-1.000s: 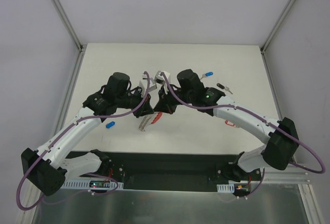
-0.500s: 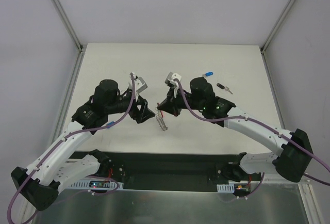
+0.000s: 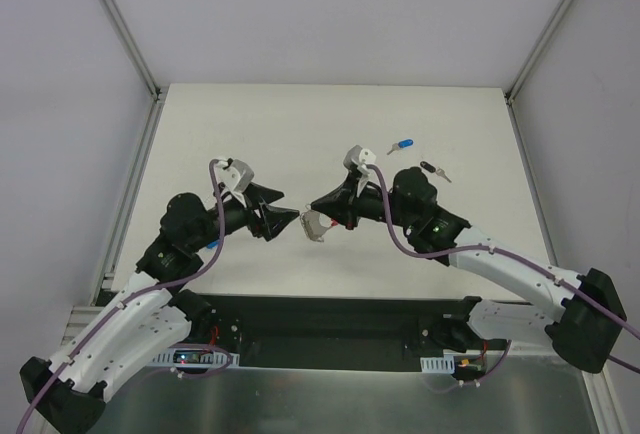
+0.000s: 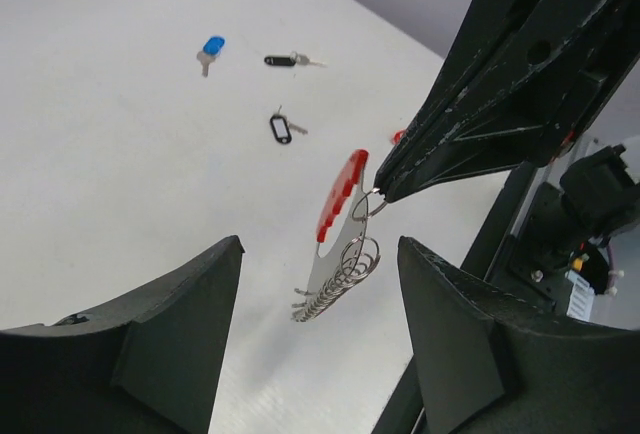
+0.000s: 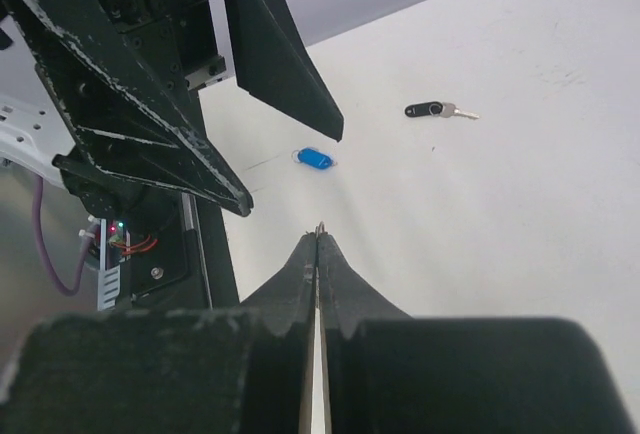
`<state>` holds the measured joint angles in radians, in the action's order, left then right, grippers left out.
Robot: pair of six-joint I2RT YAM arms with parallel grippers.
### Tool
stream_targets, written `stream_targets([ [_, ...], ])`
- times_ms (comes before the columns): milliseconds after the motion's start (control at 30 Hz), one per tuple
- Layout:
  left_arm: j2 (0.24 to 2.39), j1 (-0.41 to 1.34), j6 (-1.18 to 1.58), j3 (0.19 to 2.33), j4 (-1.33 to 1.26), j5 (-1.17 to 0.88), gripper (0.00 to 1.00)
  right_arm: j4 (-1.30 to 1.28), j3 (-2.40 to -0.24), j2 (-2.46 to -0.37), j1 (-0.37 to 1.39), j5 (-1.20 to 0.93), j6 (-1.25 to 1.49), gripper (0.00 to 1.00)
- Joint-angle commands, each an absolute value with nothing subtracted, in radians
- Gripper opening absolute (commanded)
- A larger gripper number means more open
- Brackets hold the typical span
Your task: Put the keys on the keyring
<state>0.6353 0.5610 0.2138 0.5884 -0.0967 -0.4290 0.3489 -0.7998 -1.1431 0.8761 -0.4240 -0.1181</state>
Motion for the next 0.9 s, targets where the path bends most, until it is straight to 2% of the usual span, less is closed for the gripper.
stream_targets([
  [0, 0.617, 0.534, 0.34, 0.528, -0.388, -0.434, 0.63, 0.531, -0.776, -1.068, 0.873, -0.411, -0.077, 0.01],
  [233, 0.67, 0.485, 0.396, 0.526, -0.54, -0.58, 0.58, 0.587, -0.749, -1.029, 0.854, -0.459, -0.048, 0.01],
  [333, 0.699, 0.456, 0.411, 0.546, -0.577, -0.675, 0.53, 0.618, -0.736, -1.028, 0.836, -0.485, -0.028, 0.01],
  [500, 0.773, 0.445, 0.425, 0.584, -0.609, -0.852, 0.5, 0.687, -0.713, -1.029, 0.802, -0.526, 0.04, 0.01],
  [700, 0.833, 0.446, 0.436, 0.591, -0.676, -0.92, 0.45, 0.726, -0.706, -1.032, 0.792, -0.549, 0.063, 0.01],
  [867, 0.874, 0.446, 0.44, 0.604, -0.727, -0.94, 0.36, 0.742, -0.706, -1.043, 0.79, -0.557, 0.075, 0.01],
])
